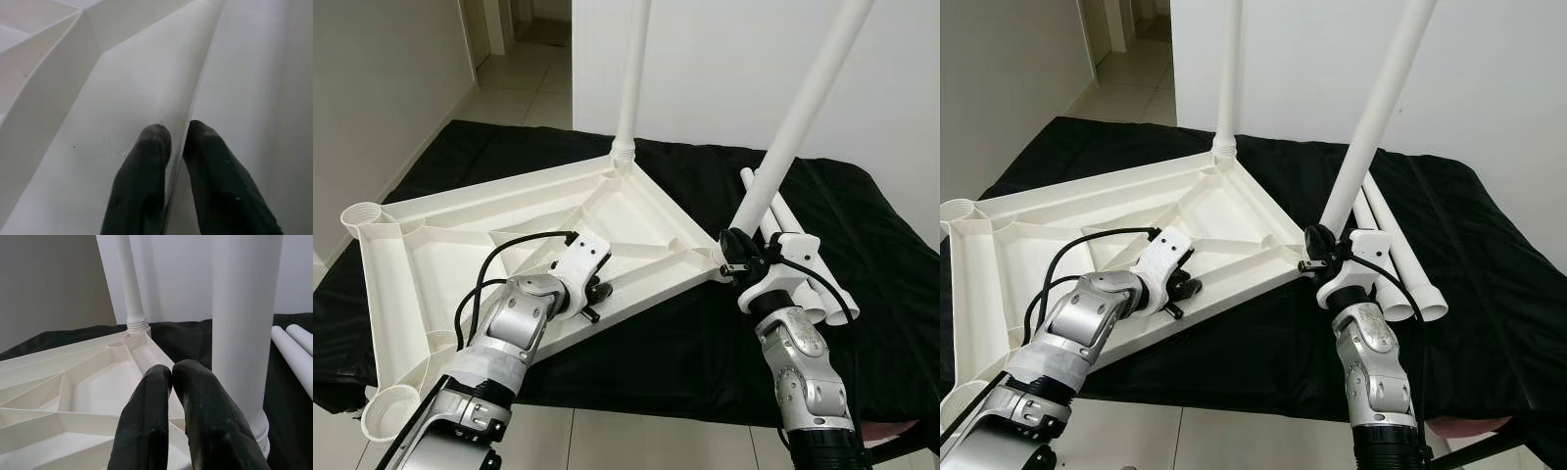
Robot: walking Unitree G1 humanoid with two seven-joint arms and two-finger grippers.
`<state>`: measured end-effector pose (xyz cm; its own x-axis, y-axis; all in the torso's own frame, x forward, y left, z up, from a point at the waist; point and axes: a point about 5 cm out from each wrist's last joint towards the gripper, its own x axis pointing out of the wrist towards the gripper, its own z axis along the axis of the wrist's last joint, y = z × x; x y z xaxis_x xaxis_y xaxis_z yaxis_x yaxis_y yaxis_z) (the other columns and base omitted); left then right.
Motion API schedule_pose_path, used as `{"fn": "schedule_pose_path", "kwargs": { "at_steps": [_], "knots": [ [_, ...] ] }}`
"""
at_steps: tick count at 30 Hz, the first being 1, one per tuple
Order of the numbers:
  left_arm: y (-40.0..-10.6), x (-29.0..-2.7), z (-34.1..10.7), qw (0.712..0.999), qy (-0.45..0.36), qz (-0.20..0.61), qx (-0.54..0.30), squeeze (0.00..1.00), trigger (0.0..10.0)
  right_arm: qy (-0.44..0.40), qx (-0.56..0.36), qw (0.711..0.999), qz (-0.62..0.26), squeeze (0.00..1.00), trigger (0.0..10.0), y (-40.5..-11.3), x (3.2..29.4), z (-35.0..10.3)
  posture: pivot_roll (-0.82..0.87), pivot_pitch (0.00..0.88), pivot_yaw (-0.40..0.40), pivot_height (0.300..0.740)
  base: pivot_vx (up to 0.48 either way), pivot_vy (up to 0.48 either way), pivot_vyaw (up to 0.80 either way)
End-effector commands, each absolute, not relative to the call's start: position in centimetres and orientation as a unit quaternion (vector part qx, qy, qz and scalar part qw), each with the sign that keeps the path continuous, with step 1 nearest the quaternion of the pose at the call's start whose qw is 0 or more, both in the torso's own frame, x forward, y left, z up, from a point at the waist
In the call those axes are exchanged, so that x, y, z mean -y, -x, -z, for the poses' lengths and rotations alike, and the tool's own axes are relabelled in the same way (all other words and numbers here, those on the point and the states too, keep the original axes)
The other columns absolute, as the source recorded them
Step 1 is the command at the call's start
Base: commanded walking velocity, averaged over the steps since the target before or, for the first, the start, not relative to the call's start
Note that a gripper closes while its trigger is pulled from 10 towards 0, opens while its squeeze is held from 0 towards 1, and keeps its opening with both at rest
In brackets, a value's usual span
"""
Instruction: Building children table
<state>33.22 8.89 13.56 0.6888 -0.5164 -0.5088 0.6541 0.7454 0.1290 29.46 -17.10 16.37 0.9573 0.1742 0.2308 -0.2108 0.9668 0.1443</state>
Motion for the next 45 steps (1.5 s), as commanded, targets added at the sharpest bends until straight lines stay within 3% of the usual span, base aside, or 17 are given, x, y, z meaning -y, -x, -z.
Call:
{"fn": "schedule_pose_path", "kwargs": {
  "at_steps": [1, 2, 3, 4, 19, 20, 21, 22, 28, 29, 37, 45],
  "knots": [
    [-34.1, -10.0, -14.1, 0.928, -0.179, 0.248, -0.212, 0.0, 1.7, -0.085, 0.11, 0.986, -0.093, 0.0, 10.0, -29.6, 17.2, -16.6, -0.05, 0.0, -0.034, 0.74, 0.0, 0.0, 0.0],
    [-34.1, -9.9, -14.1, 0.927, -0.181, 0.248, -0.213, 0.0, 4.7, -0.085, 0.11, 0.986, -0.092, 0.0, 10.0, -29.7, 17.2, -16.6, -0.05, 0.0, -0.033, 0.74, 0.0, 0.0, 0.0],
    [-34.2, -9.9, -14.1, 0.927, -0.183, 0.249, -0.214, 0.0, 4.7, -0.085, 0.11, 0.986, -0.091, 0.0, 10.0, -29.7, 17.3, -16.6, -0.05, 0.0, -0.033, 0.74, 0.0, 0.0, 0.0],
    [-34.2, -9.9, -14.1, 0.927, -0.182, 0.25, -0.214, 0.0, 10.0, -0.085, 0.111, 0.986, -0.09, 0.0, 10.0, -29.7, 17.3, -16.7, -0.05, 0.0, -0.032, 0.74, 0.0, 0.0, 0.0],
    [-34.7, -9.2, -14.5, 0.925, -0.191, 0.251, -0.21, 0.0, 10.0, -0.082, 0.116, 0.986, -0.083, 0.0, 10.0, -29.9, 17.6, -16.8, -0.05, 0.0, -0.022, 0.74, 0.0, 0.0, 0.0],
    [-34.8, -8.9, -14.7, 0.927, -0.182, 0.257, -0.205, 0.56, 10.0, -0.082, 0.117, 0.986, -0.083, 0.0, 10.0, -29.9, 17.5, -16.9, -0.05, 0.0, -0.023, 0.74, 0.0, 0.0, 0.0],
    [-34.8, -8.7, -14.8, 0.927, -0.175, 0.262, -0.202, 0.56, 10.0, -0.082, 0.117, 0.986, -0.084, 0.0, 10.0, -29.9, 17.5, -16.9, -0.05, 0.0, -0.023, 0.74, 0.0, 0.0, 0.0],
    [-34.8, -8.5, -15.0, 0.929, -0.169, 0.265, -0.197, 1.0, 10.0, -0.082, 0.117, 0.986, -0.083, 0.0, 10.0, -29.9, 17.5, -16.9, -0.04, 0.0, -0.025, 0.74, 0.0, 0.0, 0.0],
    [-34.7, -7.6, -15.8, 0.926, -0.182, 0.282, -0.172, 1.0, 10.0, -0.081, 0.117, 0.986, -0.085, 0.0, 10.0, -30.0, 17.3, -16.9, -0.04, 0.0, -0.024, 0.74, 0.0, 0.0, 0.0],
    [-34.5, -7.4, -16.1, 0.925, -0.174, 0.295, -0.161, 0.0, 10.0, -0.081, 0.117, 0.986, -0.084, 0.0, 10.0, -30.0, 17.4, -16.9, -0.04, 0.0, -0.024, 0.74, 0.0, 0.0, 0.0],
    [-33.7, -8.3, -18.2, 0.922, -0.155, 0.341, -0.096, 0.0, 10.0, -0.079, 0.117, 0.987, -0.083, 0.0, 10.0, -29.8, 17.4, -16.8, -0.04, 0.0, -0.024, 0.74, 0.0, 0.0, 0.0],
    [-33.1, -12.1, -18.0, 0.922, -0.179, 0.314, -0.141, 0.0, 10.0, -0.076, 0.115, 0.987, -0.08, 0.0, 10.0, -29.8, 17.7, -16.7, -0.04, 0.0, -0.031, 0.74, 0.0, 0.0, 0.0]
  ]
}}
